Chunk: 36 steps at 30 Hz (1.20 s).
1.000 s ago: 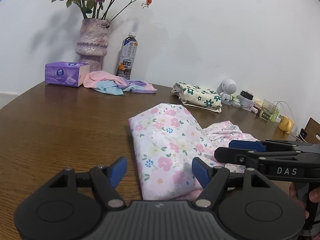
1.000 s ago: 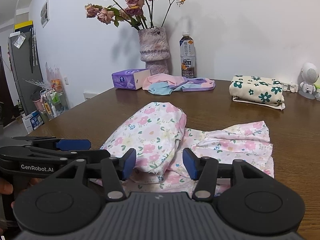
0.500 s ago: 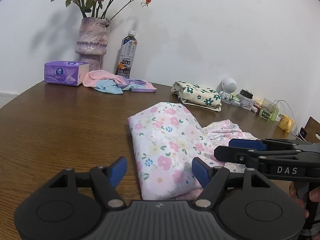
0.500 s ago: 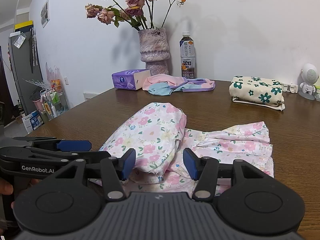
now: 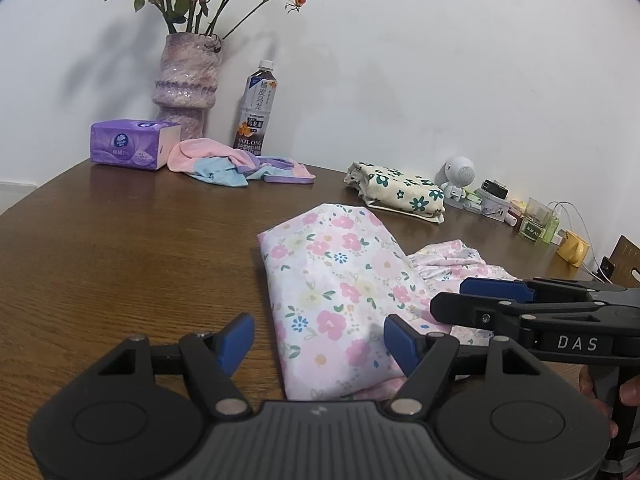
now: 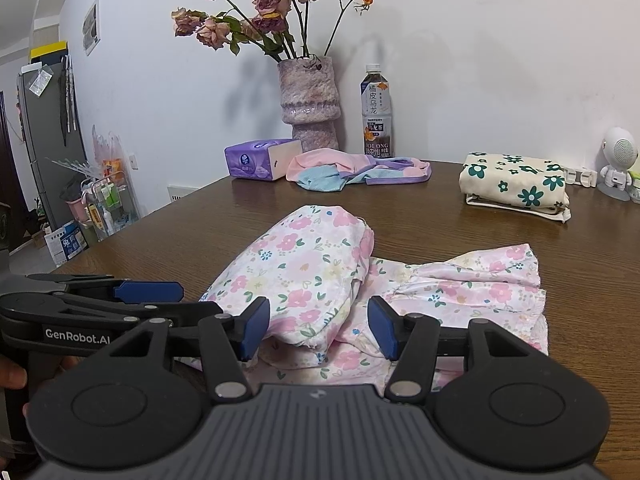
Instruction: Fold clothes
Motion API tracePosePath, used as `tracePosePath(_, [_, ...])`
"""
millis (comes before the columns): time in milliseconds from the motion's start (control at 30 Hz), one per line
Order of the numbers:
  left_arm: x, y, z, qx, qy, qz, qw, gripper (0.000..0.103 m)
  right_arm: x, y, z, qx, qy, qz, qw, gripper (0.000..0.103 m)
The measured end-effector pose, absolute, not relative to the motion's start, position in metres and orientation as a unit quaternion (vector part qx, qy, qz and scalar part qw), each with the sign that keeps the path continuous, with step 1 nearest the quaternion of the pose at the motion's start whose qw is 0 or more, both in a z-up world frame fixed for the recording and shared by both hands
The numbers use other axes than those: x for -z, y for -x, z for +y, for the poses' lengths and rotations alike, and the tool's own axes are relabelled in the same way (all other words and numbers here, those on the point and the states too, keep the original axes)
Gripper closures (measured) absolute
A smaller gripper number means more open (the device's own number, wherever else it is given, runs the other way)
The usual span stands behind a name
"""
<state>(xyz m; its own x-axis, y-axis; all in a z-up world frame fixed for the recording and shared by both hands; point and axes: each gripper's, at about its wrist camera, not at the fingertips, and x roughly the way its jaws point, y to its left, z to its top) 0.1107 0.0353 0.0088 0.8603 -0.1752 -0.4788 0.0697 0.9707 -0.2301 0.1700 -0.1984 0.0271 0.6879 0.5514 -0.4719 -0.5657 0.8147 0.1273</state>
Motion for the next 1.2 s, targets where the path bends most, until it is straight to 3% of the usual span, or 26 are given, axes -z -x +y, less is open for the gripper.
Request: tracePosePath(1200, [-0.0077, -0.1100, 0.0373, 0.059, 0.109, 0.259, 0.958, 0.032, -0.0266, -0.1691, -0.1976, -0.306, 0.015, 0.252, 0.918, 0.047])
